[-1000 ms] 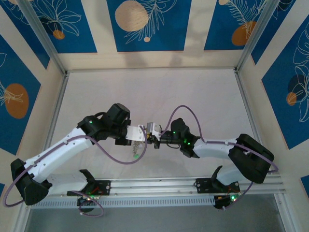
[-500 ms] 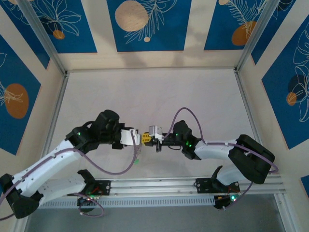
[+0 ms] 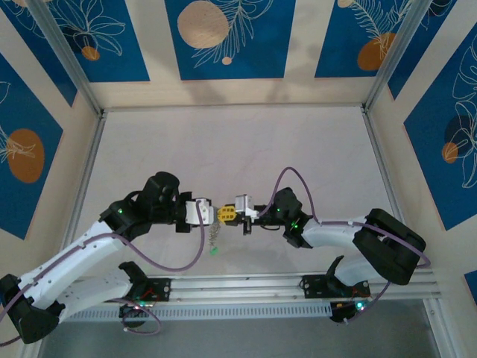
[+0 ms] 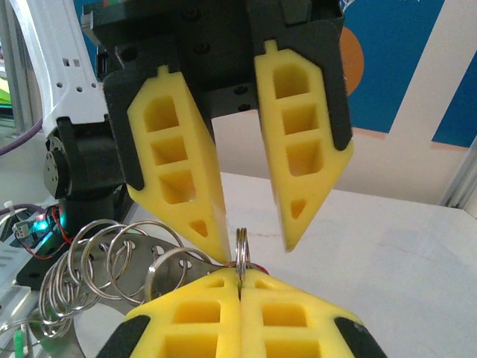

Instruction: Put the keys on the keyring

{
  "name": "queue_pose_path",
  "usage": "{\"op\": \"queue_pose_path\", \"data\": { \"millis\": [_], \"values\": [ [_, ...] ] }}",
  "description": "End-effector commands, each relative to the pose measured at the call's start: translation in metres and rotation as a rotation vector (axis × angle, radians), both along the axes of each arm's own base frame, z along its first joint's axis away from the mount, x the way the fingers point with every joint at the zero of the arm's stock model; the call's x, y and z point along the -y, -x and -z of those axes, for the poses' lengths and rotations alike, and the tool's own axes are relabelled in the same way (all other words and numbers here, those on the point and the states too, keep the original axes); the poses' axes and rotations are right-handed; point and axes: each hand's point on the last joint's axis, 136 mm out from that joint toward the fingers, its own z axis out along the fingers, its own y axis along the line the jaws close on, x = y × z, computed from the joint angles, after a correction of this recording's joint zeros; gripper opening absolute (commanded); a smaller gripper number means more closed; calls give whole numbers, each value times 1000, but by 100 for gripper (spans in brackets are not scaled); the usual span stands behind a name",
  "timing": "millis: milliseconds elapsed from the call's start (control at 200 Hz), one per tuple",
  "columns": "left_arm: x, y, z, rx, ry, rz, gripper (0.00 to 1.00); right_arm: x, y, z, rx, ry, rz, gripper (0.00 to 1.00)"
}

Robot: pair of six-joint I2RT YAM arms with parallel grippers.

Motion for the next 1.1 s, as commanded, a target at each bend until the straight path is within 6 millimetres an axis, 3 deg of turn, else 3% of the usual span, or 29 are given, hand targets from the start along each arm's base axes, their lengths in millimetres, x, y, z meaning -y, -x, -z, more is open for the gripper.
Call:
{"op": "queue_pose_path", "data": {
  "millis": [0, 125, 170, 260, 385, 765, 965, 1065, 1095],
  "values": [
    [4, 2, 1, -23, 25, 20, 17, 4, 3, -23, 62, -77, -4, 0],
    [4, 0, -2, -13, 22, 11, 0, 1, 1, -18, 58, -53, 3, 0],
    [2, -1, -2, -13, 9, 10, 0, 1, -1, -14, 51, -36, 16, 0],
    [-1, -4, 0, -20, -39, -4, 0, -1, -9, -7, 31, 11, 64, 12],
    [-7, -9, 1, -14, -109, -21, 0, -2, -15, 5, 22, 90, 99, 19],
    [-5, -4, 11, -45, -248, 39, 0, -12, -21, 10, -1, 115, 95, 22],
    [-2, -7, 11, -51, -264, 35, 0, -21, -18, 11, -15, 116, 61, 18],
    [-3, -9, 8, -41, -264, 30, 0, -23, -15, 12, -26, 118, 40, 0],
    [-3, -9, 6, -37, -262, 29, 0, -23, -15, 12, -28, 120, 37, 0]
  ]
}}
